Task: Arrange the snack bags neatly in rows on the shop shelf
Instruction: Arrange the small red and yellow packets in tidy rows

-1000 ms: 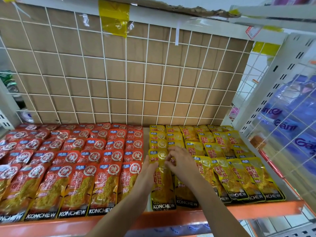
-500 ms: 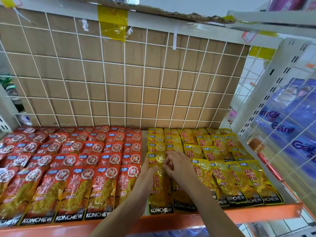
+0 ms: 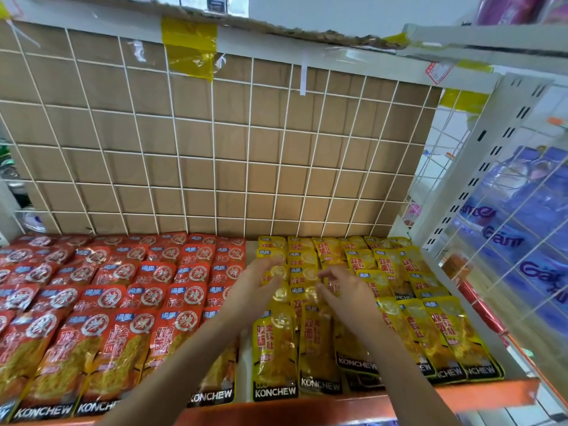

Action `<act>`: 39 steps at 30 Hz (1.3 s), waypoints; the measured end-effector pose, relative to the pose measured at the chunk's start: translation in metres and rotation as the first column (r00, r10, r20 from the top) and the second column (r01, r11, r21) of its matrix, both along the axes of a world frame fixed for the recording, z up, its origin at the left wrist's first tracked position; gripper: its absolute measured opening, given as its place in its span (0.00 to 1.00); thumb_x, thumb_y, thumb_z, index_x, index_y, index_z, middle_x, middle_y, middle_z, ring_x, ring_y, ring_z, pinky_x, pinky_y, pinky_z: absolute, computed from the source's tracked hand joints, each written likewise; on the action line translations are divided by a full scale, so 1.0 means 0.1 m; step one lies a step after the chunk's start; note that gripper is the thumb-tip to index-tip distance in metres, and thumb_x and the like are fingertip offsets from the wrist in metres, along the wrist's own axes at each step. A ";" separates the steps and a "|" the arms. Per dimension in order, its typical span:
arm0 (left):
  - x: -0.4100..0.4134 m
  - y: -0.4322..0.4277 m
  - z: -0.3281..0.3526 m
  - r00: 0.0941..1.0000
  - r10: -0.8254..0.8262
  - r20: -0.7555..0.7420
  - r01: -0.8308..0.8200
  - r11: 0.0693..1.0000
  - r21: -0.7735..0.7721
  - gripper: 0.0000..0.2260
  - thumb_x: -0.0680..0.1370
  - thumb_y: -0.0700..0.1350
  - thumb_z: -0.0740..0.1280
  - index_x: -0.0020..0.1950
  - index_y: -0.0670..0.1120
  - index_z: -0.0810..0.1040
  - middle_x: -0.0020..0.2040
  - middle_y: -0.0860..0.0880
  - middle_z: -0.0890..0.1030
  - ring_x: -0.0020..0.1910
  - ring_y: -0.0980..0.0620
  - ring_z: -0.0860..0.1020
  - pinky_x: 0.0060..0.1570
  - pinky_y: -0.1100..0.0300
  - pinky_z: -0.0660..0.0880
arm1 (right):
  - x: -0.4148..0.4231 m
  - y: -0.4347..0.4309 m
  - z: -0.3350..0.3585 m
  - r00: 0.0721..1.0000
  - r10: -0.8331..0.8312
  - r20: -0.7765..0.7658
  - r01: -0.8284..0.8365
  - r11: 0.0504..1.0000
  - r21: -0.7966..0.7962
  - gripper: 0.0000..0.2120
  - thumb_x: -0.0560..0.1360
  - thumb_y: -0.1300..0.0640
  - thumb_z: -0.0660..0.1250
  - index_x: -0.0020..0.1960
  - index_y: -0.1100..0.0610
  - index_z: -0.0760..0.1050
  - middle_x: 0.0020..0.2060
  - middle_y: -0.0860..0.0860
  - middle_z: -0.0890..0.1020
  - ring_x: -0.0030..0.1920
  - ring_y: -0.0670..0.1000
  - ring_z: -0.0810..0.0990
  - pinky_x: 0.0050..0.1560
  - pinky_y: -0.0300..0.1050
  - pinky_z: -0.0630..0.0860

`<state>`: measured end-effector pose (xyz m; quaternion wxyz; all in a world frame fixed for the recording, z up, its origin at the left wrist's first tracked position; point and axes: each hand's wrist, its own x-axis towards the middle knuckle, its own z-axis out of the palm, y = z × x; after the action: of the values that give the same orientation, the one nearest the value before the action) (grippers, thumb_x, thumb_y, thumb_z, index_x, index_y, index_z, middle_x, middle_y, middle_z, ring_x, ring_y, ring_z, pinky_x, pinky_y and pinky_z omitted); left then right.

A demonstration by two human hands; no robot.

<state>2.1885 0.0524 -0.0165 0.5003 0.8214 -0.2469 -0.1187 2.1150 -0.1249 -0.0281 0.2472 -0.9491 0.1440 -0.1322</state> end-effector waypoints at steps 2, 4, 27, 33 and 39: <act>0.19 -0.07 0.02 0.996 -0.049 0.072 0.039 0.990 0.133 0.14 0.80 0.44 0.60 0.66 0.50 0.72 0.65 0.52 0.73 0.62 0.57 0.70 0.54 0.65 0.66 | 0.00 -0.09 0.02 0.999 -0.013 -0.047 0.013 1.000 -0.014 0.09 0.76 0.52 0.64 0.55 0.51 0.75 0.52 0.46 0.79 0.54 0.47 0.77 0.47 0.39 0.69; 0.38 -0.16 0.04 0.989 -0.100 0.112 0.069 0.966 0.251 0.14 0.80 0.44 0.60 0.65 0.49 0.73 0.64 0.50 0.75 0.59 0.52 0.74 0.54 0.62 0.70 | 0.02 -0.17 0.02 0.996 -0.008 -0.092 0.005 1.000 -0.026 0.08 0.76 0.51 0.63 0.55 0.50 0.75 0.51 0.46 0.79 0.53 0.47 0.77 0.47 0.39 0.70; 1.26 -0.76 -0.35 0.885 -0.362 0.293 0.139 0.806 0.575 0.16 0.81 0.47 0.56 0.69 0.51 0.70 0.67 0.50 0.71 0.67 0.50 0.66 0.67 0.55 0.59 | 0.86 -0.38 -0.05 0.919 0.195 -0.343 -0.255 0.957 -0.138 0.23 0.80 0.48 0.56 0.72 0.56 0.61 0.71 0.53 0.66 0.70 0.53 0.63 0.67 0.44 0.60; 1.26 -0.73 -0.41 0.886 -0.330 0.324 0.109 0.830 0.547 0.16 0.81 0.48 0.56 0.69 0.51 0.69 0.67 0.50 0.71 0.68 0.50 0.64 0.68 0.54 0.58 | 0.86 -0.37 -0.08 0.913 0.216 -0.348 -0.286 0.944 -0.166 0.24 0.81 0.48 0.53 0.74 0.55 0.58 0.74 0.50 0.59 0.74 0.49 0.56 0.70 0.44 0.51; 1.24 -0.73 -0.41 0.880 -0.326 0.346 0.084 0.822 0.563 0.17 0.81 0.49 0.56 0.69 0.51 0.69 0.67 0.50 0.70 0.68 0.50 0.64 0.67 0.54 0.59 | 0.89 -0.37 -0.13 0.912 0.230 -0.339 -0.295 0.942 -0.157 0.24 0.81 0.49 0.53 0.74 0.55 0.57 0.74 0.50 0.59 0.74 0.49 0.54 0.72 0.43 0.50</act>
<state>2.3128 -0.0205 -0.0571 0.1701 0.9004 -0.3969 -0.0538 2.2042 -0.1622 -0.0407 0.1377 -0.9889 0.0379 0.0418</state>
